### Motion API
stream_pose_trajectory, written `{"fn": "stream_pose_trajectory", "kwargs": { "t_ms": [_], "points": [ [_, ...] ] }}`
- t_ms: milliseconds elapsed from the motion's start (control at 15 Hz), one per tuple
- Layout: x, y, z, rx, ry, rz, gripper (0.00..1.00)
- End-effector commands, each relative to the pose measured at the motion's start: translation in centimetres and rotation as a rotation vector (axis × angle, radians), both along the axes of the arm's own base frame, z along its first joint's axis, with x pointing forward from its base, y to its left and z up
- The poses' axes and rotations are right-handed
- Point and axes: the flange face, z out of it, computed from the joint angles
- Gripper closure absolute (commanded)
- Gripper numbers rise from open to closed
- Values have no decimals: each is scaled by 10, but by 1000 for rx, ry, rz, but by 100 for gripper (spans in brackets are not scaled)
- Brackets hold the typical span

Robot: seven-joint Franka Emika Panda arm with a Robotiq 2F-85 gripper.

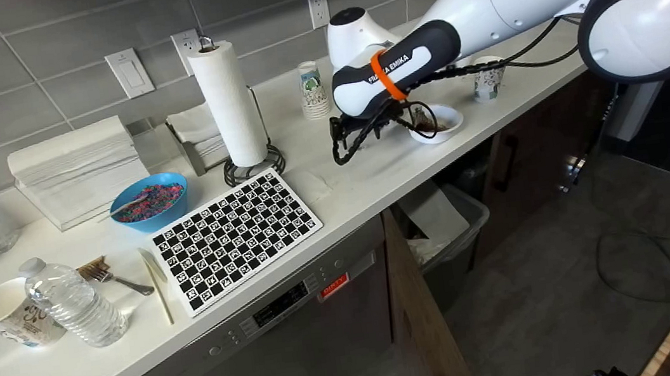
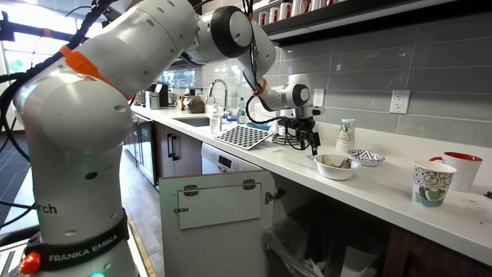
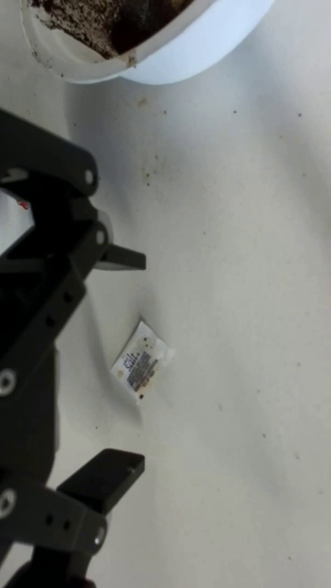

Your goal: Pick up the trash and throw it in the bin

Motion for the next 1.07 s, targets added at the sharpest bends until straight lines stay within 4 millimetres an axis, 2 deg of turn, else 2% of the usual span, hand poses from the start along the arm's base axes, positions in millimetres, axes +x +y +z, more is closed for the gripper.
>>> {"fn": "stream_pose_trajectory", "kwargs": {
  "t_ms": [0,267,400,467,533,600,1000],
  "points": [
    [9,2,-12,16,-1,-74,0],
    [13,2,-20,24,-11,-122,0],
    [16,1,-23,27,-17,-143,6],
    [16,1,-23,28,-19,-149,26],
    [17,1,-24,29,-20,-155,30],
    [18,0,-24,30,-23,-159,40],
    [22,1,-19,38,-33,-169,86]
  ]
}}
